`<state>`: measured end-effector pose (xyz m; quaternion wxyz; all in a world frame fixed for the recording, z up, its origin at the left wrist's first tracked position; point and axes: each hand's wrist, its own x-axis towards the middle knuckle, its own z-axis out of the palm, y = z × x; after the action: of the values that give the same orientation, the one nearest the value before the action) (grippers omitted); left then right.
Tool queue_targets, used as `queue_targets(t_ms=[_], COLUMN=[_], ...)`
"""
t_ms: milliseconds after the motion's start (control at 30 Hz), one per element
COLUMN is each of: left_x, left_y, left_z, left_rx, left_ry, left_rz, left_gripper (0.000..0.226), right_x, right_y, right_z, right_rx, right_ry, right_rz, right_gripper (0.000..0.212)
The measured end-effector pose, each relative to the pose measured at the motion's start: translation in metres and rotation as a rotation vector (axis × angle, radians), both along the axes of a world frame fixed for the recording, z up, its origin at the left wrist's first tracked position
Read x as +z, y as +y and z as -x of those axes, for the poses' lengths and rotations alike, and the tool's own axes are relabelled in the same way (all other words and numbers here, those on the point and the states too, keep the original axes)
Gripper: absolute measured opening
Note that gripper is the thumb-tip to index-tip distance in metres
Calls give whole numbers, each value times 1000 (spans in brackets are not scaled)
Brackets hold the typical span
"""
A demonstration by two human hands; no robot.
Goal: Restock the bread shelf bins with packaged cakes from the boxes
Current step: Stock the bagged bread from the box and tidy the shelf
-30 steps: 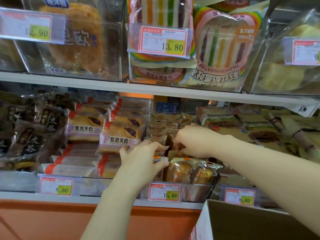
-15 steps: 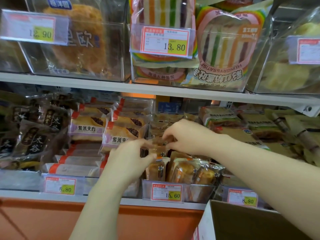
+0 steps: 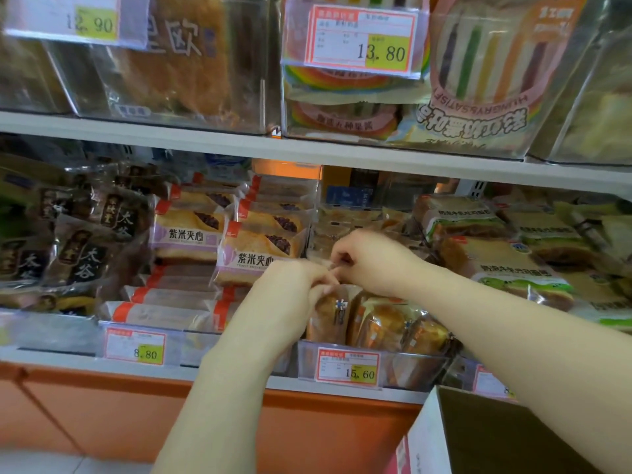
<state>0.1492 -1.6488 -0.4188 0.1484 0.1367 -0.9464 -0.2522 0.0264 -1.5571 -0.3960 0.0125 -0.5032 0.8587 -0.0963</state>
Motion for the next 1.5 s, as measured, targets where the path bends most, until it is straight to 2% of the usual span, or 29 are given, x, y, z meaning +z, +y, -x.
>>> queue_targets(t_ms=[167, 267, 367, 467, 533, 600, 700, 800, 900, 1000, 1133, 1333, 1433, 1500], left_x=[-9, -6, 0, 5, 4, -1, -9, -11, -10, -13, -15, -9, -10, -12], left_y=[5, 4, 4, 22, 41, 56, 61, 59, 60, 60, 60, 54, 59, 65], left_z=[3, -2, -5, 4, 14, 23, 30, 31, 30, 30, 30, 23, 24, 29], left_rx=[16, 53, 87, 142, 124, 101, 105, 79, 40, 24, 31, 100, 95, 72], left_ry=[-85, -88, 36, 154, 138, 40, -76, -97, -88, -75, -90, -56, -130, -215], left_rz=[68, 77, 43, 79, 140, 231, 309, 280, 184, 179, 200, 266, 293, 317], left_gripper=[21, 26, 29, 29, 35, 48, 57, 61, 48, 34, 38, 63, 71, 76], right_x=[-4, 19, 43, 45, 35, 28, 25, 24, 20, 14, 16, 47, 46, 38], right_y=[1, 19, 48, 68, 70, 69, 66, 59, 48, 41, 43, 93, 125, 142], right_z=[0, 6, 14, 10, 5, 4, 11, 20, 23, 23, 23, 18, 9, 2], right_rx=[58, 27, -59, -97, -87, -73, -97, -81, 8, 74, 53, -51, -97, -126], right_ry=[-84, -143, 4, 184, 278, 326, 259, 120, 14, -32, -79, 187, 299, 321], right_rz=[-147, -34, 22, -216, -295, -279, -244, -266, -276, -304, -291, -104, -161, -233], right_gripper=[18, 25, 27, 25, 22, 21, 24, 28, 31, 38, 38, 31, 34, 46])
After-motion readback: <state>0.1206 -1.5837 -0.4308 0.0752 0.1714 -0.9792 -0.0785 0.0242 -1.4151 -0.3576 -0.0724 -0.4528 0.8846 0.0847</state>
